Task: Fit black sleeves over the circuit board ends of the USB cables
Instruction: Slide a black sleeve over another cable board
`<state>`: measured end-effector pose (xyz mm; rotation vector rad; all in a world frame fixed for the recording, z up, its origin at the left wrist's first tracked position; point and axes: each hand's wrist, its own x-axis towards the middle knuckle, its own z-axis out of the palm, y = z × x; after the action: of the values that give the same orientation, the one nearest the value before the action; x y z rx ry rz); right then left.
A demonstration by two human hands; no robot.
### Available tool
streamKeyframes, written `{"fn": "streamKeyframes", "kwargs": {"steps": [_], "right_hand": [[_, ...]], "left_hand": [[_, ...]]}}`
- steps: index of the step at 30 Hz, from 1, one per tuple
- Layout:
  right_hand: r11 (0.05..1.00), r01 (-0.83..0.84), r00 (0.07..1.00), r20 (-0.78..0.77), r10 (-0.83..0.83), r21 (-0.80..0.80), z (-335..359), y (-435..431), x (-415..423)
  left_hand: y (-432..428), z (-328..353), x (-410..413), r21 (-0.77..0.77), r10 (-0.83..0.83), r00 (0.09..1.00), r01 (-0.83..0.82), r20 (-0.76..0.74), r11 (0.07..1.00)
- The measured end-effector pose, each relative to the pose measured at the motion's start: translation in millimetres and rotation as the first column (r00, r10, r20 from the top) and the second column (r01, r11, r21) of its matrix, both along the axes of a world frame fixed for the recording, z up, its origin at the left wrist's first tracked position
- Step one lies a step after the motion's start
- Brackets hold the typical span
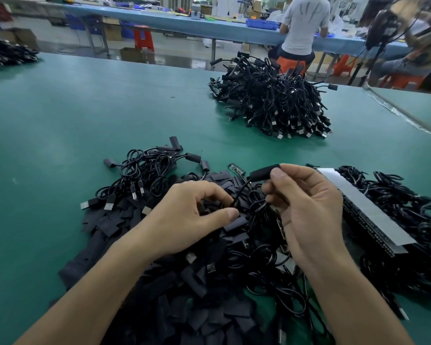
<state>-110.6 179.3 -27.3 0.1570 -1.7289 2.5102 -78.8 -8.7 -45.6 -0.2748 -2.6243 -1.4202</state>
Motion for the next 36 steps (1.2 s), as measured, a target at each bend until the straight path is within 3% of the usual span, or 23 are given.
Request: {"fn": "streamKeyframes", "kwargs": {"steps": [4,7,10,13,15,16,19,22,25,28,30,32,34,36], "right_hand": [[0.984,-0.028,0.997,0.063,0.04,-0.174,5.3,-3.9,2.0],[0.975,-0.047,0.996,0.067,0.063,-0.217,7.3,-3.6,3.8],[0.995,-0.069,0.997,0.035,0.072,-0.076,6.3,0.7,3.6],[0.96,-0.137,0.989,0.088,0.119,0.244,5.8,6.7,2.1],[0.83,-0.242,0.97,0.155,0.189,0.503,6.3,12.8,-0.2],[0.717,-0.279,0.96,0.176,0.217,0.638,5.8,16.0,-1.0],[0.299,-0.217,0.96,0.148,0.239,0.929,6.2,23.3,-0.7],[0.016,-0.285,0.919,0.268,0.289,0.958,10.7,26.3,4.4],[-0.125,-0.35,0.877,0.372,0.303,0.928,11.5,26.8,7.8],[-0.065,-0.298,0.89,0.302,0.341,0.952,13.4,26.1,9.2],[0.055,-0.238,0.907,0.201,0.369,0.97,17.8,26.2,8.5],[0.239,-0.199,0.92,0.097,0.38,0.95,22.1,25.6,7.0],[0.478,-0.179,0.939,0.005,0.344,0.86,25.3,23.9,5.9],[0.652,-0.158,0.96,-0.038,0.276,0.741,24.7,22.6,3.7]], "left_hand": [[-0.2,2.8,-0.2,-0.182,-0.036,0.999,0.028,-0.04,0.983],[1.0,3.3,-0.5,-0.054,-0.01,1.0,0.01,0.012,0.999],[-3.4,4.6,-2.4,0.213,0.04,0.998,-0.048,0.041,0.976],[-19.2,4.2,-9.3,0.366,0.348,0.938,-0.32,-0.01,0.874],[-35.6,2.9,-14.9,0.389,0.553,0.833,-0.502,-0.024,0.773],[-42.2,1.2,-16.7,0.327,0.623,0.781,-0.577,-0.047,0.749],[-51.1,-4.1,-16.2,-0.026,0.663,0.74,-0.669,-0.114,0.743],[-47.3,-11.2,-16.4,-0.269,0.598,0.8,-0.588,-0.052,0.763],[-42.3,-12.8,-14.0,-0.405,0.58,0.815,-0.534,-0.01,0.742],[-38.2,-12.1,-11.3,-0.385,0.559,0.827,-0.537,-0.064,0.751],[-36.4,-10.5,-10.6,-0.395,0.574,0.8,-0.591,-0.173,0.703],[-33.6,-6.2,-9.8,-0.382,0.567,0.772,-0.635,-0.287,0.671],[-28.2,2.9,-7.7,-0.237,0.49,0.817,-0.563,-0.304,0.792],[-18.6,12.9,-3.4,0.057,0.324,0.932,-0.319,-0.164,0.946]]}}
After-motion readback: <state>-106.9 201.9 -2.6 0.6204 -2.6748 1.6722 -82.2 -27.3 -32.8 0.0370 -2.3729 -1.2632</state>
